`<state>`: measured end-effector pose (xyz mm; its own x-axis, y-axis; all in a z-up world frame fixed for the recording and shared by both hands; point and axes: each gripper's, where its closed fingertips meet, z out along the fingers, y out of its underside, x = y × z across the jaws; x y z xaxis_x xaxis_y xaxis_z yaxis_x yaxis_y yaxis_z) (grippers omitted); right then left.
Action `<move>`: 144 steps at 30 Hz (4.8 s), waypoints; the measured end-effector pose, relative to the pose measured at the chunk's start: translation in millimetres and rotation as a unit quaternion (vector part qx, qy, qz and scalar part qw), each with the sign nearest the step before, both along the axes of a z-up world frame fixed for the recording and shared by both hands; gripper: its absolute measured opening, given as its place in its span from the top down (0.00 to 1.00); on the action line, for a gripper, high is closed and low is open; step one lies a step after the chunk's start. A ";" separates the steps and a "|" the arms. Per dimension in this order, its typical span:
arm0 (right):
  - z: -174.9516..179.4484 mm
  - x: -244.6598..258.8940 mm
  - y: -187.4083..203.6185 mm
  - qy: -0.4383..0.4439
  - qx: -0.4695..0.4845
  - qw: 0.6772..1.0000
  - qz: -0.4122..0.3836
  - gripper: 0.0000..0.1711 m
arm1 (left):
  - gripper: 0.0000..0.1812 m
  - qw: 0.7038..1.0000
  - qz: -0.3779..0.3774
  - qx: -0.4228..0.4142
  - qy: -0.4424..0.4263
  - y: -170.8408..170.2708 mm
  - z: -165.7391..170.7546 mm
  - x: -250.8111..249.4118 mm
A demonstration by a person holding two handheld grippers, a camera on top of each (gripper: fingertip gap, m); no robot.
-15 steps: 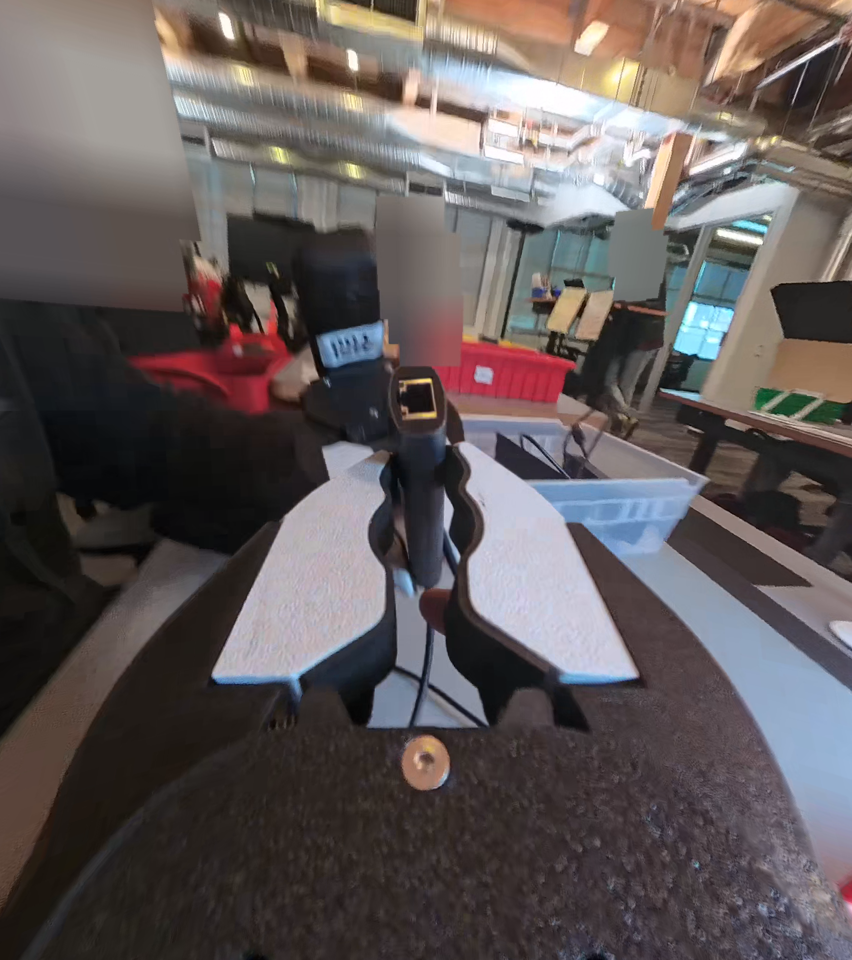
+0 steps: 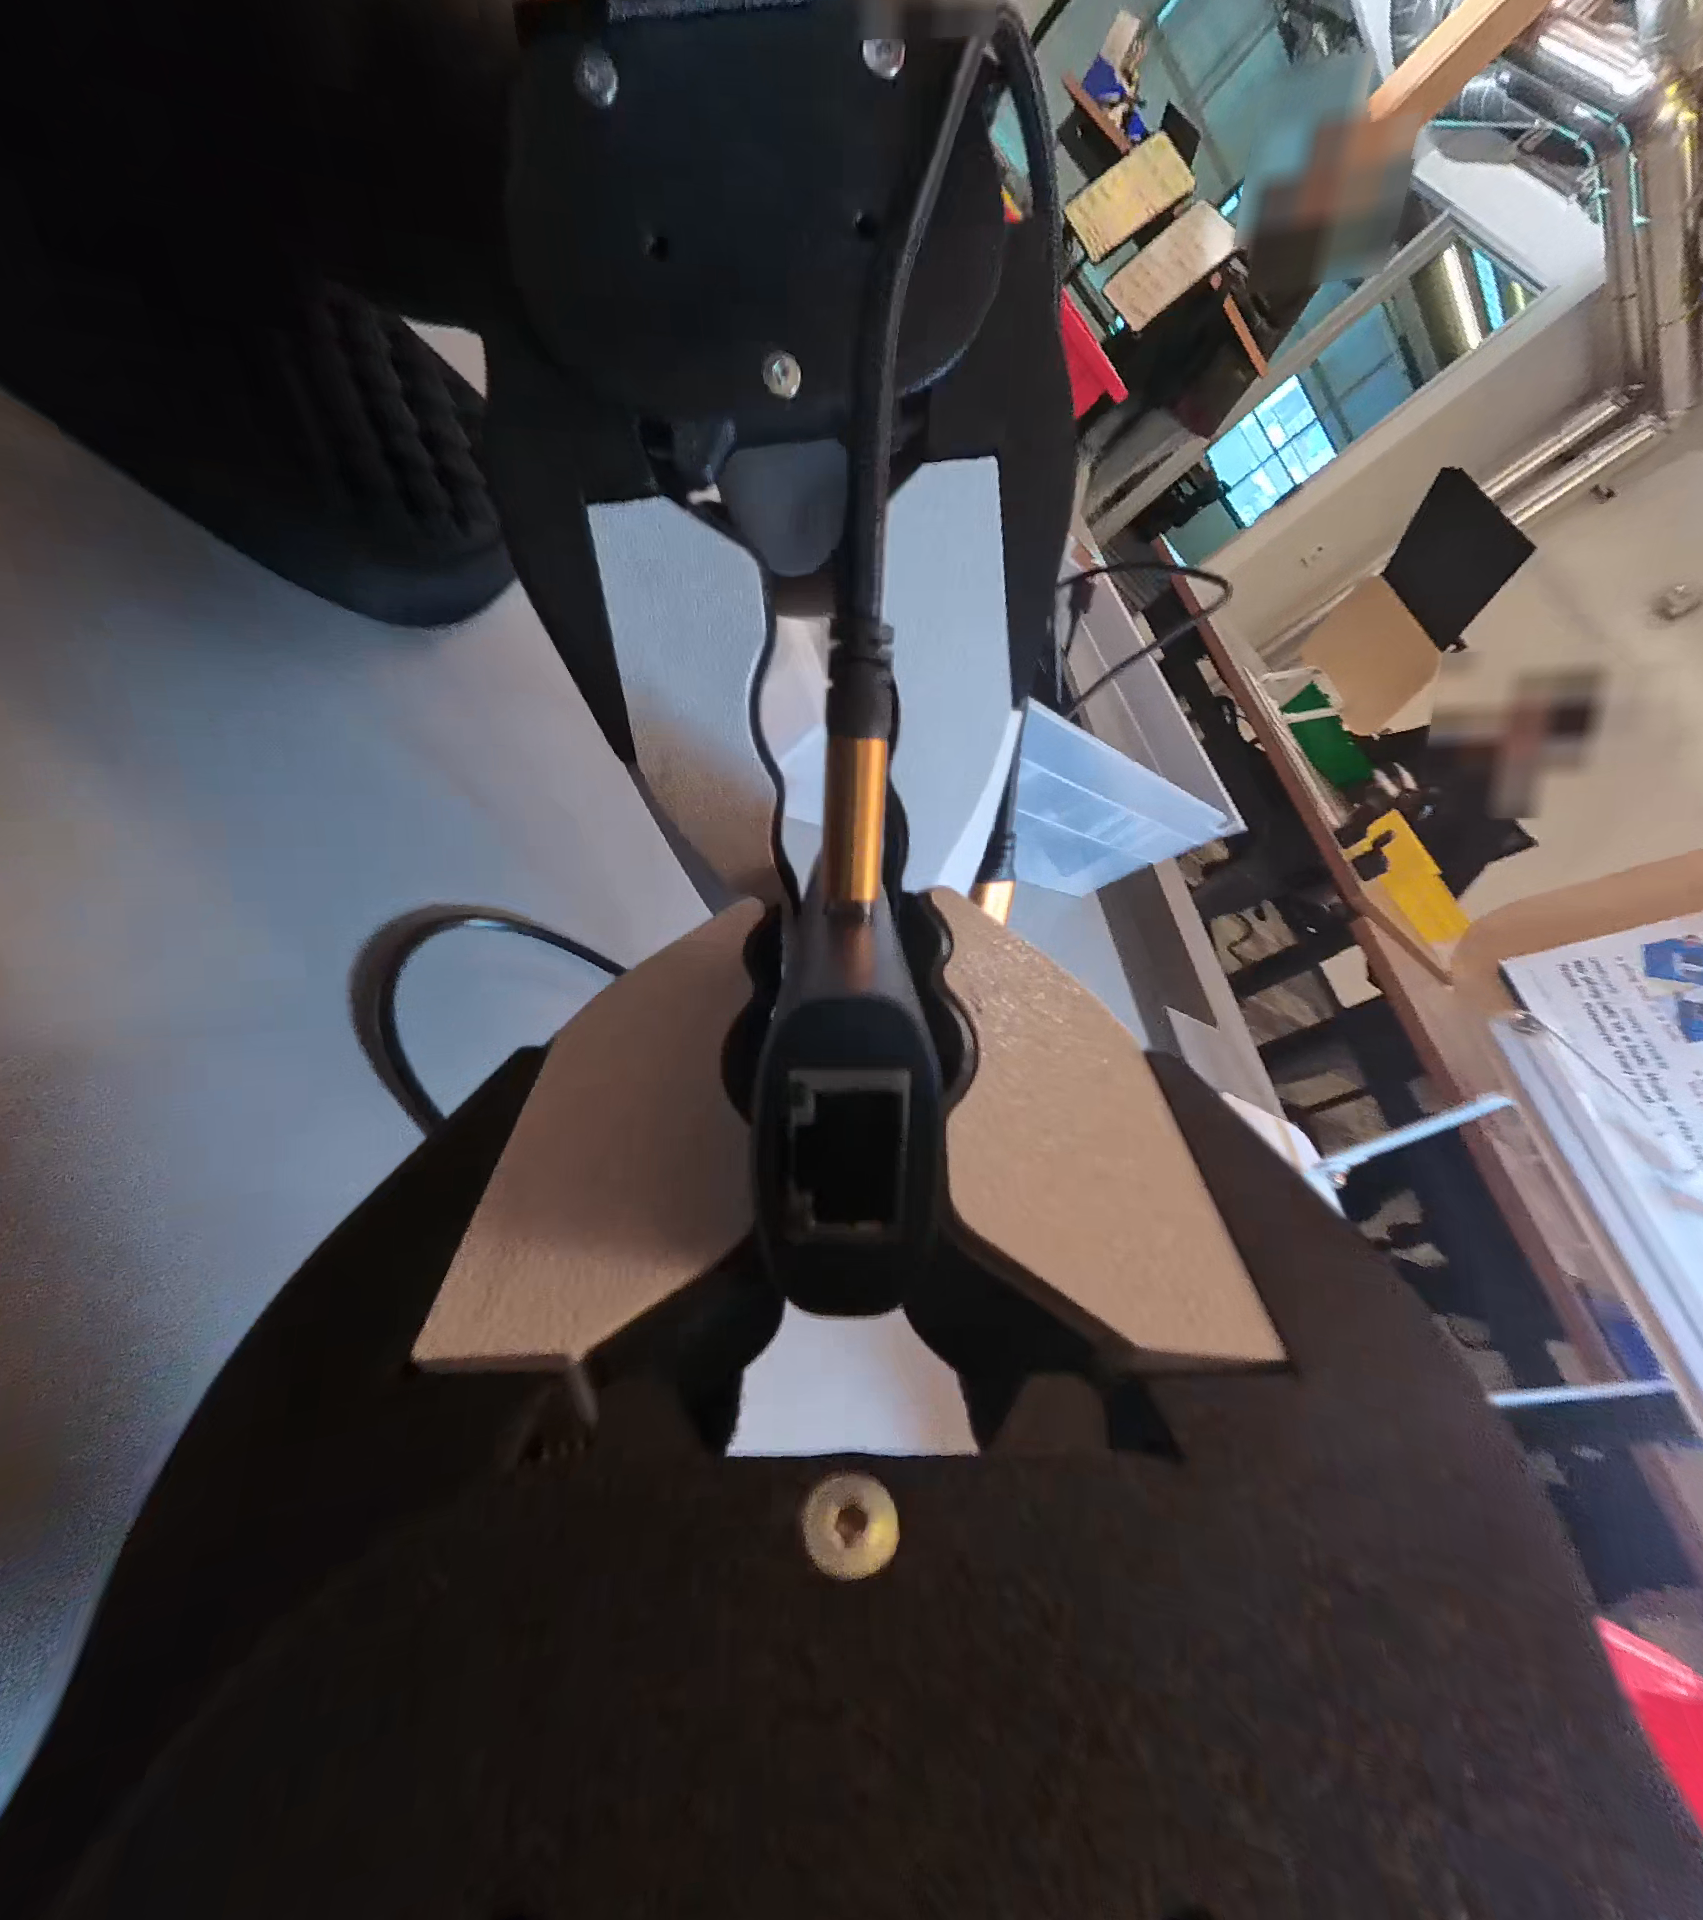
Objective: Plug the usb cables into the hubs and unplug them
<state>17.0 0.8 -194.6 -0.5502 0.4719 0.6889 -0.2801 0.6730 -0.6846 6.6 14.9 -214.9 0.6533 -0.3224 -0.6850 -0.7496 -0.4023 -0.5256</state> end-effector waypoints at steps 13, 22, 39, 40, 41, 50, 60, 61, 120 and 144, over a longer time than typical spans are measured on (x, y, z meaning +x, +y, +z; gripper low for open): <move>42.5 -30.7 120.2 0.119 0.025 0.966 -0.228 0.88 | 0.85 0.918 0.105 -0.161 -0.346 13.8 -67.3 27.4; 38.7 -27.9 118.6 0.114 0.057 0.967 -0.219 0.88 | 0.88 0.918 0.158 -0.193 -0.308 31.2 -82.9 33.3; 69.8 0.3 80.2 0.170 0.042 0.975 -0.139 0.88 | 0.97 0.888 -0.013 -0.140 -0.439 -85.2 29.9 4.0; 69.8 0.7 79.0 0.170 0.041 0.975 -0.135 0.88 | 0.97 0.888 -0.028 -0.108 -0.447 -96.9 47.7 -1.1; 69.5 1.4 77.3 0.169 0.039 0.976 -0.129 0.88 | 0.97 0.890 -0.029 -0.068 -0.449 -105.4 65.1 -11.5; 62.1 19.0 22.9 0.150 0.028 0.988 -0.023 0.88 | 0.97 0.909 0.044 -0.077 -0.408 -48.3 63.9 -44.3; 45.4 31.2 -12.2 0.082 -0.039 0.994 0.056 0.88 | 0.81 0.911 -0.099 -0.123 -0.380 -0.7 -5.2 28.6; 45.0 30.8 -12.9 0.078 -0.047 0.994 0.058 0.88 | 0.80 0.919 -0.101 -0.101 -0.369 1.7 -2.3 29.3; 38.6 7.4 32.4 0.036 -0.078 0.996 -0.016 0.87 | 0.90 0.981 -0.016 0.038 -0.188 -3.9 34.1 -19.0; 92.3 11.7 100.2 0.128 -0.027 0.981 -0.145 0.90 | 0.88 0.938 0.087 0.077 -0.328 -5.2 47.7 -57.9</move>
<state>28.7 101.0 -102.3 -0.2001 0.6230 0.7562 -0.2500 0.7138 -0.6542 -51.3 9.7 -167.3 0.9839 -0.1015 -0.1474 -0.1749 -0.3699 -0.9125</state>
